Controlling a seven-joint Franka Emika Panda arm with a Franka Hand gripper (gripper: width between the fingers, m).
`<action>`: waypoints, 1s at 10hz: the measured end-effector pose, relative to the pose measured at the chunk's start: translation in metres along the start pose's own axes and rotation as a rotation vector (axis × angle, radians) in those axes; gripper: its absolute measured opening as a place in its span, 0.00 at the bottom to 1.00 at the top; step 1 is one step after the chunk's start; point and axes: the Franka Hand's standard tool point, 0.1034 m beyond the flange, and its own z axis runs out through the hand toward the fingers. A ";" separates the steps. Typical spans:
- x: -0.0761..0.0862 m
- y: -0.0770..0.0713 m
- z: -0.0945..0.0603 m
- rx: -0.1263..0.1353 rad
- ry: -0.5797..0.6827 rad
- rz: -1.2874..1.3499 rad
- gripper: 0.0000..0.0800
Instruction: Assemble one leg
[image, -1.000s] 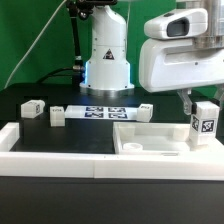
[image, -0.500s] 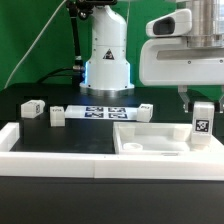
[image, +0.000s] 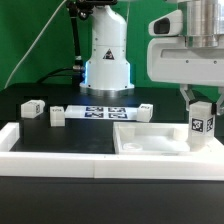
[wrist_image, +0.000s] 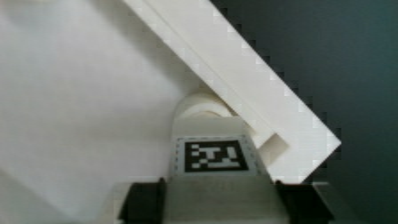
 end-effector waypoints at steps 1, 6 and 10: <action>0.000 0.000 0.000 0.004 -0.004 0.056 0.37; 0.000 0.000 0.000 0.008 -0.015 0.008 0.71; -0.003 -0.002 0.002 -0.006 -0.026 -0.397 0.81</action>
Offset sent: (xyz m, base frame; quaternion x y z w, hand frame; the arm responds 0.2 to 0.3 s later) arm 0.0000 0.0000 0.0000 0.0000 0.0000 0.0000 1.0000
